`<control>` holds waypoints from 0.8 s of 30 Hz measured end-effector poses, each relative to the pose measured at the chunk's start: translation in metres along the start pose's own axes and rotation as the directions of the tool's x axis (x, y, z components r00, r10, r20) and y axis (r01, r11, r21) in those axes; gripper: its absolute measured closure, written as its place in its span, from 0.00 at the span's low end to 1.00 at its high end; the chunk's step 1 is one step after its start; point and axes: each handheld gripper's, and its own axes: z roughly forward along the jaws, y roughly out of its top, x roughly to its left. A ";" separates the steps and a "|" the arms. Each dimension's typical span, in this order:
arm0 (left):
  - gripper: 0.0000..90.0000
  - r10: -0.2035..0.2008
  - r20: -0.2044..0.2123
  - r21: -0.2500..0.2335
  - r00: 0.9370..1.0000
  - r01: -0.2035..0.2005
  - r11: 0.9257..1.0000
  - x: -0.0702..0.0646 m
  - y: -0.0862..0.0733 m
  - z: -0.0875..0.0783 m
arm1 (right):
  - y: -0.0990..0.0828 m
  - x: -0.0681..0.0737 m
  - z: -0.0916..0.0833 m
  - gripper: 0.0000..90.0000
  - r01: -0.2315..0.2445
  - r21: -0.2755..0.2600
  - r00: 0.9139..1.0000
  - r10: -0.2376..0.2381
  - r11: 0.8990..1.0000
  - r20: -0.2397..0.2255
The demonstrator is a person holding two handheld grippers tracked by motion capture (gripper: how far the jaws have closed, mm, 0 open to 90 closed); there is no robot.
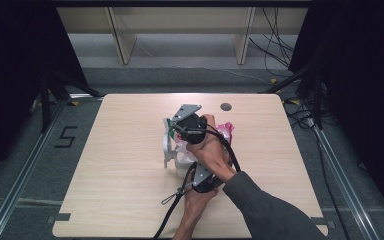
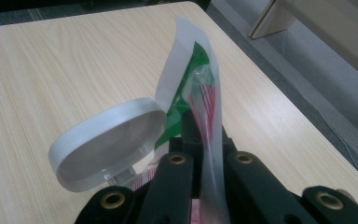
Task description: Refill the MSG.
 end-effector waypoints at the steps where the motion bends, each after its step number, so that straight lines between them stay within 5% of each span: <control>1: 0.83 0.002 0.002 0.004 1.000 -0.002 1.000 0.000 0.000 0.000 | 0.000 0.000 0.000 1.00 0.004 0.000 1.000 -0.004 1.000 0.001; 24: 0.83 0.002 0.010 0.005 1.000 -0.002 1.000 0.000 0.002 -0.002 | 0.002 0.000 0.001 1.00 0.025 0.015 1.000 -0.025 1.000 0.007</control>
